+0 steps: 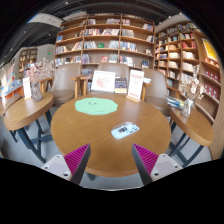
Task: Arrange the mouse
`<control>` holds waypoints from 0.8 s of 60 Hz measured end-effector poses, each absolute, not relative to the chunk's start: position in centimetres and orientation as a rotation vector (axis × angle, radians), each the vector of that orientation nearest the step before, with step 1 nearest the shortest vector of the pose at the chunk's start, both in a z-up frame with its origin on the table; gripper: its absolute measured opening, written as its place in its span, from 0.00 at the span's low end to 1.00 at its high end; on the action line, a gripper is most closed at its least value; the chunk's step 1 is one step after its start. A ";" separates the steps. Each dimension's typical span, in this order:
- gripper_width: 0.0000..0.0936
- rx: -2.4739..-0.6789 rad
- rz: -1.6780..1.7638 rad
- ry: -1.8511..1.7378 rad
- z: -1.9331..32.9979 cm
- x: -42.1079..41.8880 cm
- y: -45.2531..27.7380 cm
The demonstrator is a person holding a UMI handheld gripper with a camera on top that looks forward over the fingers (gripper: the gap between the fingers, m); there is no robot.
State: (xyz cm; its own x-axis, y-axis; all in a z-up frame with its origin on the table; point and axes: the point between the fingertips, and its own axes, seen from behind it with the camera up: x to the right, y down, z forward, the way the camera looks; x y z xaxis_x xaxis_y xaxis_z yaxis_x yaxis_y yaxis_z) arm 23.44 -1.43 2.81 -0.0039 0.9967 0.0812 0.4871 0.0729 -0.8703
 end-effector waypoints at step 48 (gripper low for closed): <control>0.91 -1.740 0.767 -1.652 -1.5 8.8 0.5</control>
